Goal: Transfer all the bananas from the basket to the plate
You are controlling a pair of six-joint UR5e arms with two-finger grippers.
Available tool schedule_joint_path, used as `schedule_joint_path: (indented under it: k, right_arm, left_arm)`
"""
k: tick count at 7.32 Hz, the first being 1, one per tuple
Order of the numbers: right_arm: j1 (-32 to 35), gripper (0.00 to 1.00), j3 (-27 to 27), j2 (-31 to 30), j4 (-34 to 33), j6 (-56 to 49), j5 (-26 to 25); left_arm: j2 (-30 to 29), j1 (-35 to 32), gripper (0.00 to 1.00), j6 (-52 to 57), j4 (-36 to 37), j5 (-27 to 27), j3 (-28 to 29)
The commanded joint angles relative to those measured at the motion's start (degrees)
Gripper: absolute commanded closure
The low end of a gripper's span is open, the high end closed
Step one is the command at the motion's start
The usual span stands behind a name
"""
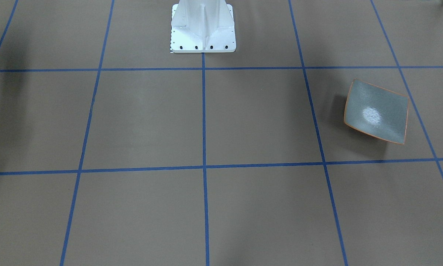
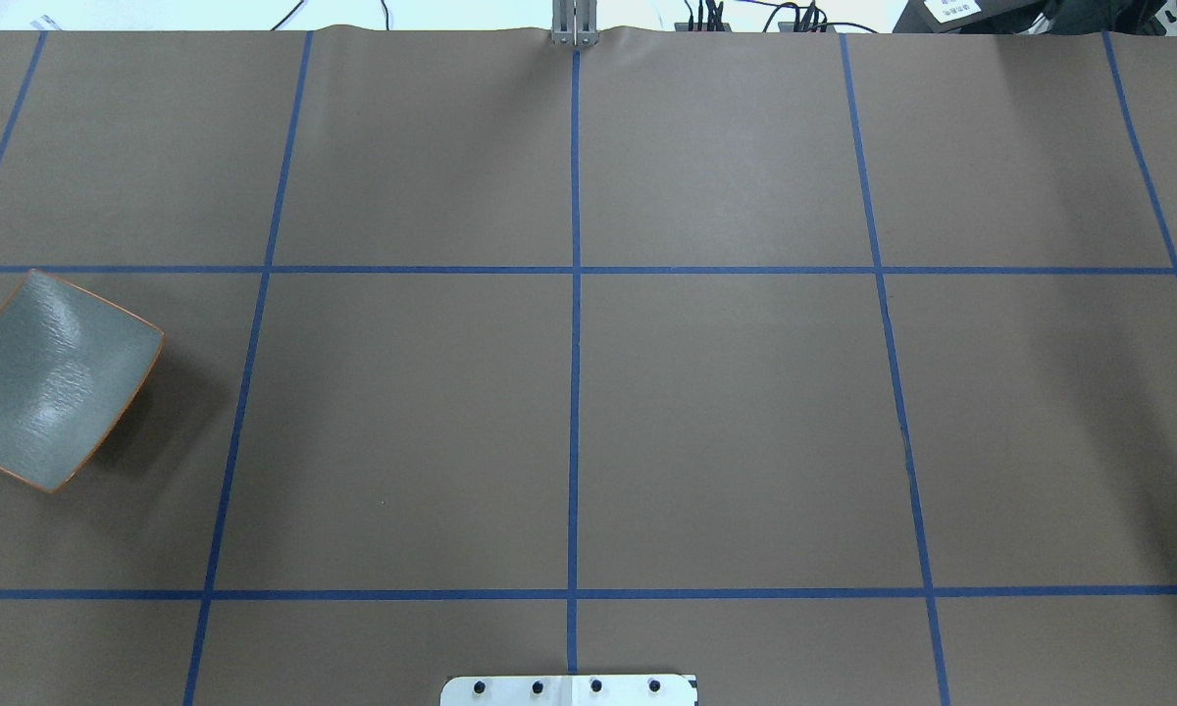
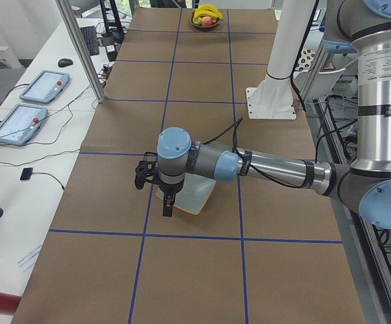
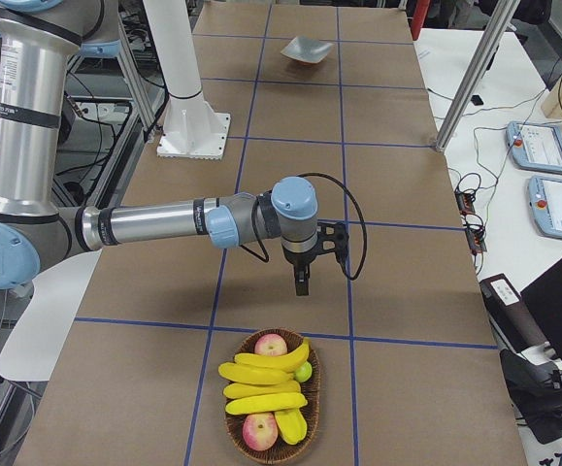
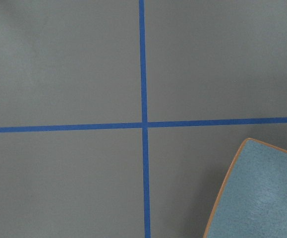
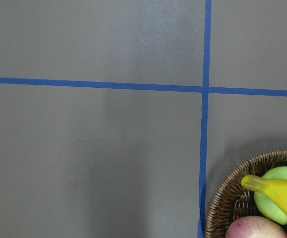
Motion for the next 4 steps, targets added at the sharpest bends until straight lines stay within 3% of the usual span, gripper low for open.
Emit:
schedule_joint_path:
  k: [1,4]
  right_arm:
    - [1.0,0.00,0.6,1.4,-3.5,0.0,0.0]
    - [1.3,0.00,0.8,0.6,-2.8,0.2,0.1]
  left_arm:
    - [2.2,0.4,0.00,0.1,-3.6,-1.4,-0.4]
    - [3.4,1.9,0.00,-0.5,-5.0,-1.4,0.7]
